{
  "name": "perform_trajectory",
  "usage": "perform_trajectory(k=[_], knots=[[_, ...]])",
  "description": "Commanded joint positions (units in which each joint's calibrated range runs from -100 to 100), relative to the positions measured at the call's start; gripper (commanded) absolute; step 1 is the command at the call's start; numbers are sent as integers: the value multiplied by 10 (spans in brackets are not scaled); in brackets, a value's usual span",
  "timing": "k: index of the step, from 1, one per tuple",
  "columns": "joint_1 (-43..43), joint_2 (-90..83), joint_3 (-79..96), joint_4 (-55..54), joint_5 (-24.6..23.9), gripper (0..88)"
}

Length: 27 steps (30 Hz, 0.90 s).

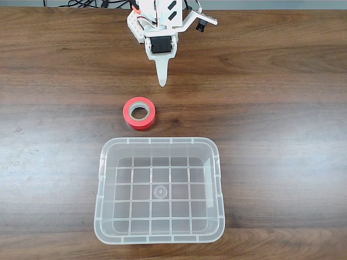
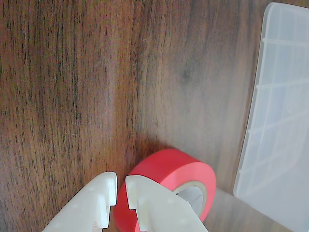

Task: Grab the tape and place it in the box.

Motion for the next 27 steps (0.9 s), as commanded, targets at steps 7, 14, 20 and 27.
perform_trajectory(k=[7, 14, 20, 27], knots=[[-1, -7, -8, 1, -2, 13], [-1, -7, -8, 1, -2, 13], [-1, -7, -8, -2, -2, 13], [-1, -7, -7, -2, -2, 13]])
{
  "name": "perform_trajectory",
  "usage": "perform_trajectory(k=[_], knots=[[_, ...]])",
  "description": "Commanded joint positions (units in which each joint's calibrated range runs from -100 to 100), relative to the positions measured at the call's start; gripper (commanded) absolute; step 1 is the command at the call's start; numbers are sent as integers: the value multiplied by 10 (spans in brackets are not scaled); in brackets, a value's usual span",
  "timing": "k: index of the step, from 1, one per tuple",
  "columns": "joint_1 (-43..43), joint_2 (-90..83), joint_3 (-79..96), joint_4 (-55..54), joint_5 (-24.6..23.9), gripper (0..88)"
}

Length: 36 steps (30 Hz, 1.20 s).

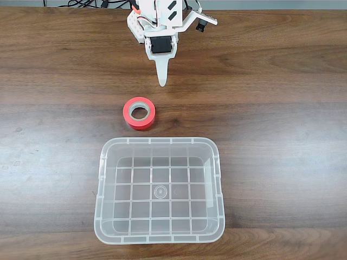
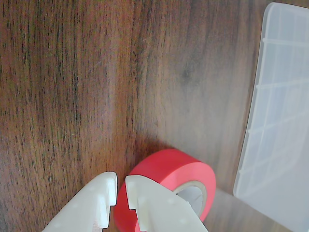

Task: Grab the tape and place it in the box.

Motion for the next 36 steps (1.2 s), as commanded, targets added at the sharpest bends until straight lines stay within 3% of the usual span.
perform_trajectory(k=[1, 18, 36], knots=[[-1, -7, -7, -2, -2, 13], [8, -1, -83, 5, -1, 13], [113, 70, -274, 21, 17, 12]])
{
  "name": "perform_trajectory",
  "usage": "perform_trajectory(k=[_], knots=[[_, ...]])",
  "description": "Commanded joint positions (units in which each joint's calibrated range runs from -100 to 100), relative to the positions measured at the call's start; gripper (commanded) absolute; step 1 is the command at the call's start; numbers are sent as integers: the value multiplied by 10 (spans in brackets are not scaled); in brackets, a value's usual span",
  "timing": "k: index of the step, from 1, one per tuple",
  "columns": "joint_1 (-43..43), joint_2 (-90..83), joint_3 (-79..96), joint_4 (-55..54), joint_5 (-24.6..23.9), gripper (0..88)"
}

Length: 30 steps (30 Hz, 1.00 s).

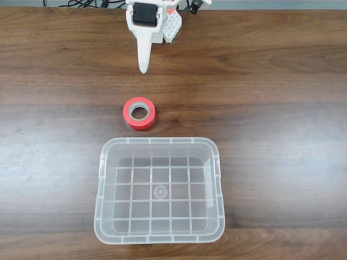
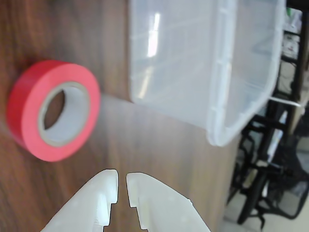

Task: Grab the tape and place it in the box.

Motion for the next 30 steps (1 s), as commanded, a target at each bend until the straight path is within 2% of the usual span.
perform_trajectory(k=[1, 6, 14, 20, 25, 30], knots=[[16, 91, -121, 24, 1, 12], [26, 291, -281, 82, -1, 12], [26, 549, -448, 87, 1, 12], [21, 654, -445, 66, -4, 13], [26, 713, -399, -26, 0, 13], [26, 730, -347, -73, 6, 13]])
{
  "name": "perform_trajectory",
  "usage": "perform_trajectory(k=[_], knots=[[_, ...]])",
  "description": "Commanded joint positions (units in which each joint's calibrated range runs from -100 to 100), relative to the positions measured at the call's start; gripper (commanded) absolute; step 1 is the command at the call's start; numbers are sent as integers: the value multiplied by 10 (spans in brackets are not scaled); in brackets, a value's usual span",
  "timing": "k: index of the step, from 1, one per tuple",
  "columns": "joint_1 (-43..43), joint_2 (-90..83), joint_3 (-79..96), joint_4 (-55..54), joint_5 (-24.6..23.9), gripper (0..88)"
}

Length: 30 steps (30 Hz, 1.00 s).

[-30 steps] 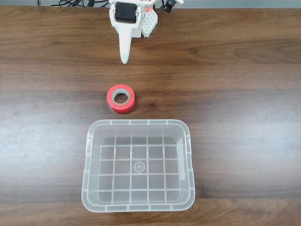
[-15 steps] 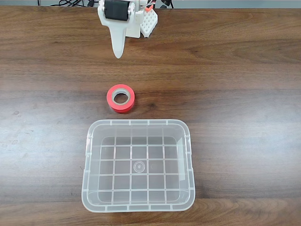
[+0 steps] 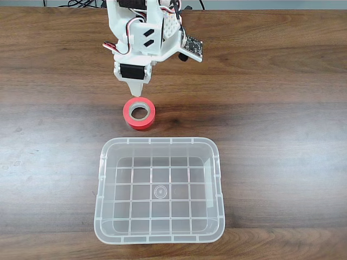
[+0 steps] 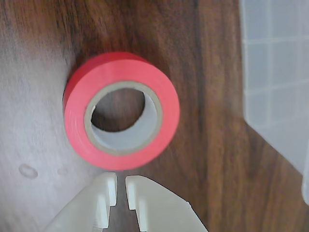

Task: Grab the tape and place it in the box.

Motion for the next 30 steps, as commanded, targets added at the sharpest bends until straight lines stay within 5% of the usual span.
perform_trajectory(k=[1, 9, 16, 30], knots=[[5, 4, 30, -52, 7, 13], [6, 9, 74, -75, 6, 26], [29, 10, 74, -73, 7, 174], [31, 11, 157, -133, 29, 173]])
